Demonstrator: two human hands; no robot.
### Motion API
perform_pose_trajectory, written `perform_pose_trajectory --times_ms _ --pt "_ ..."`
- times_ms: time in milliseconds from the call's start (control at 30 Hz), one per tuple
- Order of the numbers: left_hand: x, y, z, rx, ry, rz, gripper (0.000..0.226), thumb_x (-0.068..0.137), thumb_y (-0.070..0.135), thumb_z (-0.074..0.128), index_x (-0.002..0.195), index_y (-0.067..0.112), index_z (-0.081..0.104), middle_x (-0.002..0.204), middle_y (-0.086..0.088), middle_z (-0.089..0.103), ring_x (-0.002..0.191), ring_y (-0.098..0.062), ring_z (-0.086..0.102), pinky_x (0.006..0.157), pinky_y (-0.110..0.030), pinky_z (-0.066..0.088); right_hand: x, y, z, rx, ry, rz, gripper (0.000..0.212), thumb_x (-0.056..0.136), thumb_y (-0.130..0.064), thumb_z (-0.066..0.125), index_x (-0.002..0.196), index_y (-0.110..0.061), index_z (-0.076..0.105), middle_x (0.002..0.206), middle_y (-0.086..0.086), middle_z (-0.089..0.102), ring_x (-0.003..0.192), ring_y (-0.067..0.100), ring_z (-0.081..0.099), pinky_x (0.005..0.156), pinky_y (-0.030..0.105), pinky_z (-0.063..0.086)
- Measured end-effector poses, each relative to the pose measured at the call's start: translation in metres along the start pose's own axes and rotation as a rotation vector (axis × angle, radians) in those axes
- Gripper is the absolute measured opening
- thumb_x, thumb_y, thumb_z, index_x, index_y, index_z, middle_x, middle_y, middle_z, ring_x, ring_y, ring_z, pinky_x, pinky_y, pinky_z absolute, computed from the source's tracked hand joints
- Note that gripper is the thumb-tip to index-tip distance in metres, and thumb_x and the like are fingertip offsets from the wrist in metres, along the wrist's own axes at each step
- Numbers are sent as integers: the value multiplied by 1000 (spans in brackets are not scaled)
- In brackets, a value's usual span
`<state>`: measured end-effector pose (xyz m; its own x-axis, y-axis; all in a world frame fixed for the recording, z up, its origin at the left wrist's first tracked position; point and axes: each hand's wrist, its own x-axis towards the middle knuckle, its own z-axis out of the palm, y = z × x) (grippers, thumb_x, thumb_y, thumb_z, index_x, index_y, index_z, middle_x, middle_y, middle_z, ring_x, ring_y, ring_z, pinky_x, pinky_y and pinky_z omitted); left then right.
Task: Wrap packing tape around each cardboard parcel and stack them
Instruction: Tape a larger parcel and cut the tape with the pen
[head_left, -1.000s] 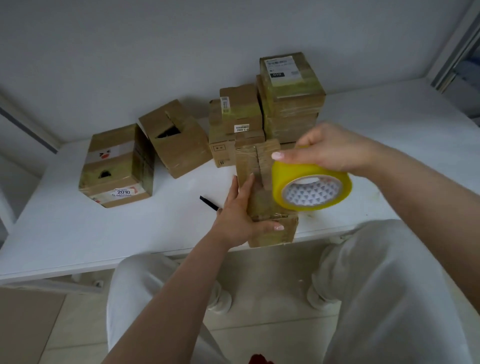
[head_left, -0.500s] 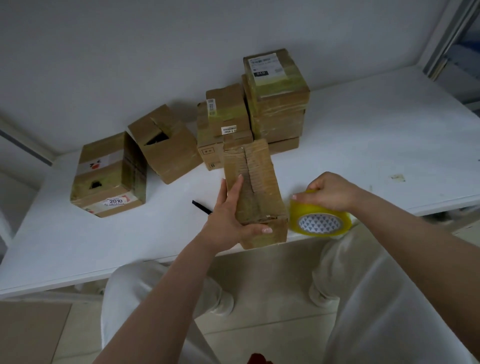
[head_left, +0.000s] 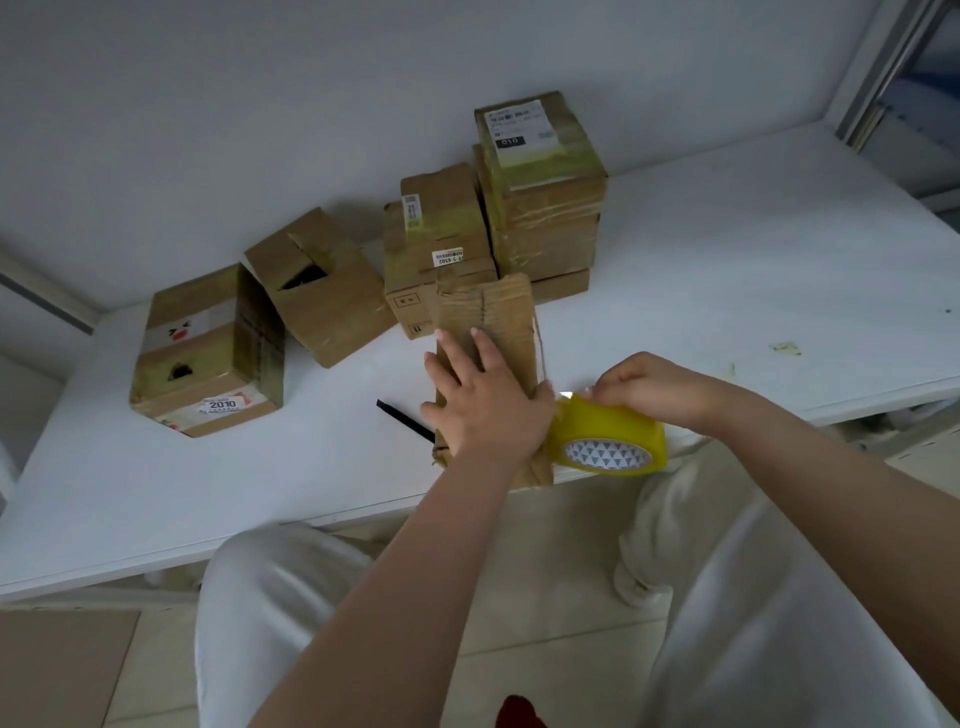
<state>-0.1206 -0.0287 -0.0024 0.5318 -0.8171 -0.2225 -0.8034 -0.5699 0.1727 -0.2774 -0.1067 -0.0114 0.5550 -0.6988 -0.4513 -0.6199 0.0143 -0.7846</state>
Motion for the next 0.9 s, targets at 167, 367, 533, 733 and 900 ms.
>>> perform_pose_trajectory --times_ms 167,367,533,733,900 --pt "13 -31 -5 -379 12 30 92 81 63 53 154 25 12 162 1 2 145 -33 12 112 -60 24 -9 -28 -18 53 32 -143 37 85 -43 68 83 -7 74 73 5 70 73 17 67 73 33 50" --pt "12 -58 11 -1414 -230 -79 64 89 37 66 146 26 38 131 3 58 113 -19 61 90 -37 56 -18 -70 -32 78 16 -251 47 74 -55 66 87 -11 75 84 5 73 80 14 69 75 25 48" --pt "12 -99 14 -1158 -161 102 80 84 56 54 153 38 18 158 6 25 143 -18 29 103 -30 40 -2 -87 3 9 -72 -223 73 59 -68 65 90 -2 72 84 7 74 81 21 72 82 36 55" --pt "20 -116 15 -808 -249 518 108 50 73 80 136 70 15 162 9 5 150 -21 6 118 -52 23 8 -107 31 -33 -124 -205 87 47 -81 62 105 -17 74 94 -2 75 86 14 72 89 37 56" --pt "20 -97 26 -466 -163 430 123 51 71 78 121 77 -23 161 10 -21 148 -28 -19 117 -64 4 3 -103 23 -27 -141 -203 32 72 -61 66 77 -30 69 65 -24 69 66 -4 66 65 16 49"
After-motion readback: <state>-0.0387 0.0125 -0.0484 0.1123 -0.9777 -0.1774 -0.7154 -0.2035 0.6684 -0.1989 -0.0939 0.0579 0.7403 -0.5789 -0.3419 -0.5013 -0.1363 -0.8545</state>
